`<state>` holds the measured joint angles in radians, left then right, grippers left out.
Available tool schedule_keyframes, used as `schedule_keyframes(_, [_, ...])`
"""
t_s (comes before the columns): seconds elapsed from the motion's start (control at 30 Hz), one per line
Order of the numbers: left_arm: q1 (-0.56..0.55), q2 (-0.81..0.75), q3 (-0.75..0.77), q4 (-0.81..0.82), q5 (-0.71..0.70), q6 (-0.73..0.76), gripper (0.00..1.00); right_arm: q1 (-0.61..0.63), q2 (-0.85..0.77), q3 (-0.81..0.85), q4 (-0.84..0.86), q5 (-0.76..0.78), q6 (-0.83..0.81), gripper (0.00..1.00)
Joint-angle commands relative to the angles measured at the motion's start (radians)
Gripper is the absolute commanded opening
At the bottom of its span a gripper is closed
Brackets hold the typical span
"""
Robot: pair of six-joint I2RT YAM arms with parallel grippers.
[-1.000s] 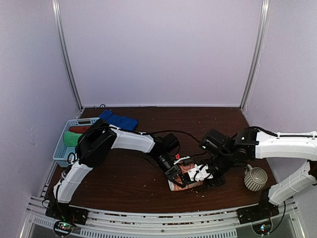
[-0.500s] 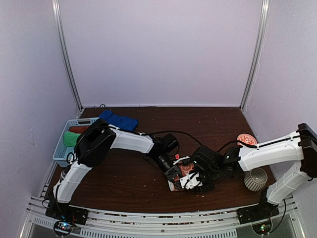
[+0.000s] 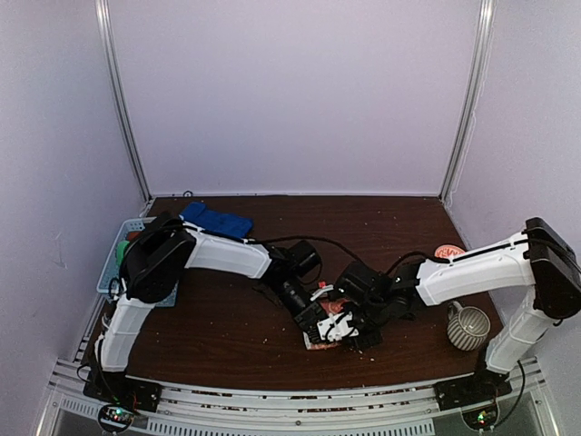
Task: Roll the towels
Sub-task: Roll the towel at the center of the board.
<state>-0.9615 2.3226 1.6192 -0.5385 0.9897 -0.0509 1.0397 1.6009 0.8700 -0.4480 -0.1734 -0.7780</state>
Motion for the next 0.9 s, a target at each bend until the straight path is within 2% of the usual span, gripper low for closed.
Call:
schedule_keyframes(0.0, [0.064, -0.182, -0.136, 0.126, -0.221, -0.042, 0.38, -0.019, 0.065, 0.094, -0.262, -0.228, 0.016, 0.07])
schedule_keyframes(0.23, [0.166, -0.473, -0.402, 0.379, -0.464, -0.200, 0.39, -0.118, 0.267, 0.291, -0.547, -0.463, 0.016, 0.07])
schedule_keyframes(0.33, [0.164, -0.599, -0.478, 0.445, -0.558, -0.197, 0.39, -0.181, 0.389, 0.393, -0.635, -0.540, 0.054, 0.06])
schedule_keyframes(0.43, [0.124, -0.772, -0.562, 0.557, -0.649, -0.144, 0.40, -0.241, 0.547, 0.527, -0.786, -0.610, 0.030, 0.06])
schedule_keyframes(0.57, [-0.018, -0.963, -0.684, 0.708, -0.777, 0.033, 0.46, -0.277, 0.674, 0.639, -0.855, -0.636, 0.030, 0.05])
schedule_keyframes(0.67, [-0.119, -0.950, -0.642, 0.640, -0.837, 0.135, 0.48, -0.302, 0.726, 0.669, -0.848, -0.635, 0.045, 0.05])
schedule_keyframes(0.87, [-0.278, -0.735, -0.511, 0.388, -0.999, 0.295, 0.48, -0.319, 0.750, 0.698, -0.849, -0.637, 0.059, 0.05])
